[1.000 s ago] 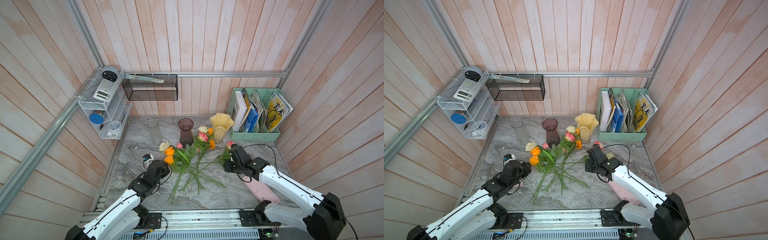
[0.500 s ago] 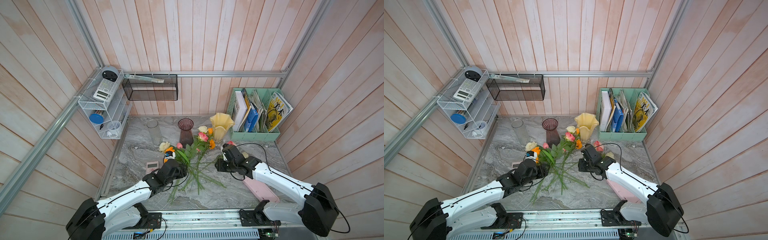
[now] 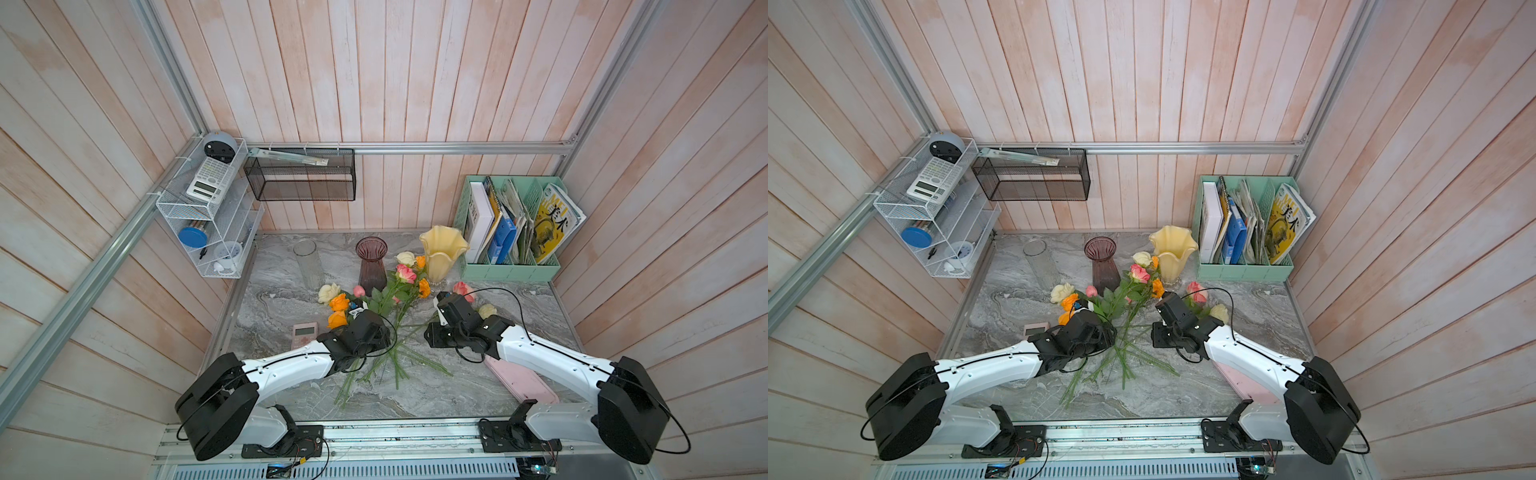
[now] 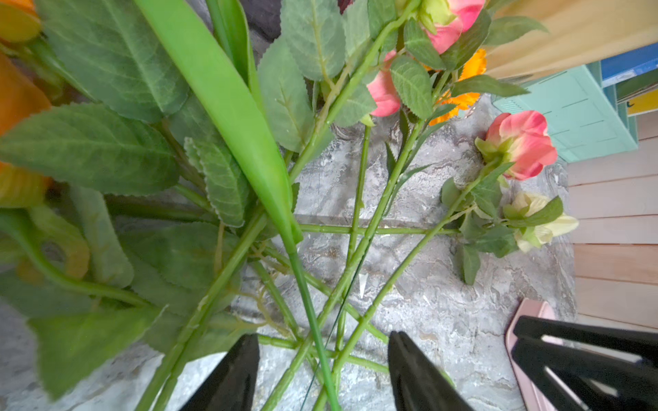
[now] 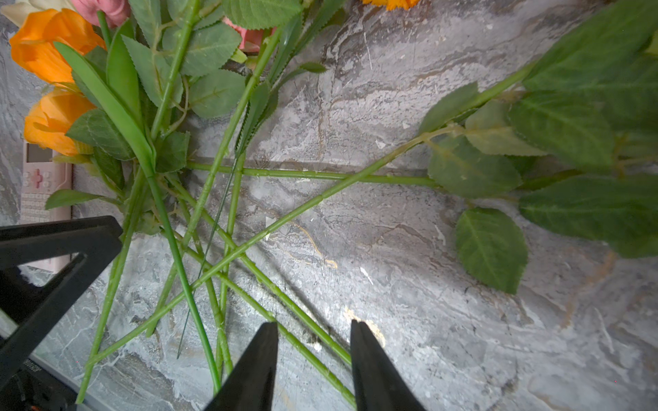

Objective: Arrange the flowers in different vases according to their colors
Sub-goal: Pick up the flower at the center of the board.

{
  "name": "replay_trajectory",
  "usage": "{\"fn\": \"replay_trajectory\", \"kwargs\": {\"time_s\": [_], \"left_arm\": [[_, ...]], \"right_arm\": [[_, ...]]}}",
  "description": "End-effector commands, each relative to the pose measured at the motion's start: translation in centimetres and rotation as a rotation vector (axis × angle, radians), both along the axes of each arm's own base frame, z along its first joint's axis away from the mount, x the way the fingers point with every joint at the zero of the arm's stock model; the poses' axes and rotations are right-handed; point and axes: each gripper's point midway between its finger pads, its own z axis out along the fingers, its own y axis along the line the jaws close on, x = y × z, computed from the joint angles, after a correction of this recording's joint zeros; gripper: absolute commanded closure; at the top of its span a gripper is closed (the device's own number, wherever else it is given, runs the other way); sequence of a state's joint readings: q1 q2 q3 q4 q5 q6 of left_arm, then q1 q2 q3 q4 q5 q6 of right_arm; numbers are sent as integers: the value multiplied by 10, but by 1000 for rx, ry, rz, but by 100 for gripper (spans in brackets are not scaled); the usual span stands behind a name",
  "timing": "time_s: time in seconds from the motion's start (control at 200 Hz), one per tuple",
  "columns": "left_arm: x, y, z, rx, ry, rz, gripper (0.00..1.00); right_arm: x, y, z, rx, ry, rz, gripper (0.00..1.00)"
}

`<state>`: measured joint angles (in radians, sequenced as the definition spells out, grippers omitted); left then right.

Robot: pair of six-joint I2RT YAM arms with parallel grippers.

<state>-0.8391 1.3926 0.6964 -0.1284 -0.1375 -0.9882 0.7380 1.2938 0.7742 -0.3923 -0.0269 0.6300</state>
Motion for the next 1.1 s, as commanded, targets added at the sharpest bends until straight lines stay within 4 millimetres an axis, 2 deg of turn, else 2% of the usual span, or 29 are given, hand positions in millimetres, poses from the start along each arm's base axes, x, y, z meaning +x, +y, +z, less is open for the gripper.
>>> {"fn": "replay_trajectory", "kwargs": {"time_s": [0.0,0.38,0.765,0.86,1.09], "left_arm": [[4,-4,-1,27,24,7,41],[12,-8,-21,90,73,10,47],[26,-17,-26,101,66,15,59],[27,-15,-29,112,70,20,66],[28,-9,-36,134,79,26,70]], "right_arm": [[-4,-5,-5,-24,-8,10,60],[-8,-16,-7,-47,-27,3,61],[-14,-22,-15,-54,-23,-1,61],[-15,-24,-16,-58,-25,-1,61],[-16,-25,-18,-58,-27,-1,61]]}}
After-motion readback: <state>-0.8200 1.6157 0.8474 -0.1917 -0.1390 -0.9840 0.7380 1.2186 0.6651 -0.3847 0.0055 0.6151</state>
